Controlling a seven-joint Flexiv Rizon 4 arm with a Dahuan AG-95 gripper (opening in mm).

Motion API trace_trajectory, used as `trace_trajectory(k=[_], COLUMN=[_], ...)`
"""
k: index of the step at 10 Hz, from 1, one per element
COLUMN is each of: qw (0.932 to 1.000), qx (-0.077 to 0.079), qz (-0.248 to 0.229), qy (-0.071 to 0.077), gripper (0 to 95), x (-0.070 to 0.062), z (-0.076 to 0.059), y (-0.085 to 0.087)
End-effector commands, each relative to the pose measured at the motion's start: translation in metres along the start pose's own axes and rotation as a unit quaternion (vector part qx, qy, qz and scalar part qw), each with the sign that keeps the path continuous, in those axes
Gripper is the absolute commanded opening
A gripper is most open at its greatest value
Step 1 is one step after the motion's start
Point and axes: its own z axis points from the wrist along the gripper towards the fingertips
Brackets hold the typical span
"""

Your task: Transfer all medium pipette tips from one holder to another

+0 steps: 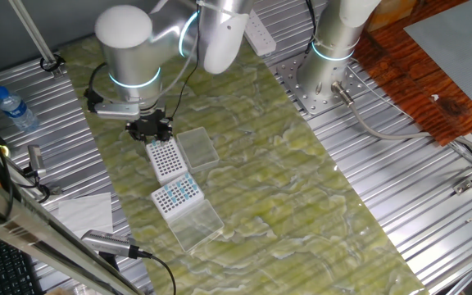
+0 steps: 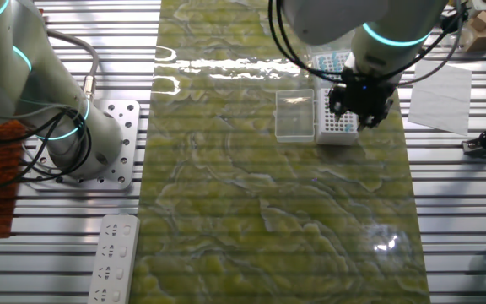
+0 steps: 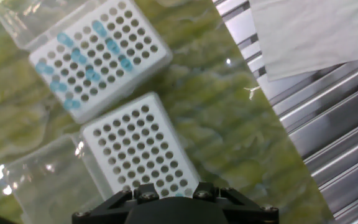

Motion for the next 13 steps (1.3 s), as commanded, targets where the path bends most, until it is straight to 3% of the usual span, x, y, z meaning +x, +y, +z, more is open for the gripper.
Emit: trace_trajectory(k=[1,2,3,9,12,13], qw=[1.0000,1.0000,1.0000,0.9996,0.9996,0.9994], qx=[0.000,0.001,0.001,-0.006,-0.016,-0.021], qz=[-0.002,-0.002,-0.006,-0.026,-0.022,-0.028], qy=[0.000,0.000,0.000,0.001,0.005,0.007], gripper=[19.0,19.0,0.0,0.0,0.0,0.0], x=[0.000,0.001,0.001,0.017,0.013,0.010], z=[0.000,0.000,0.000,-0.013,-0.033,-0.051], y=[0.000,0.000,0.000,0.002,0.003,0.004])
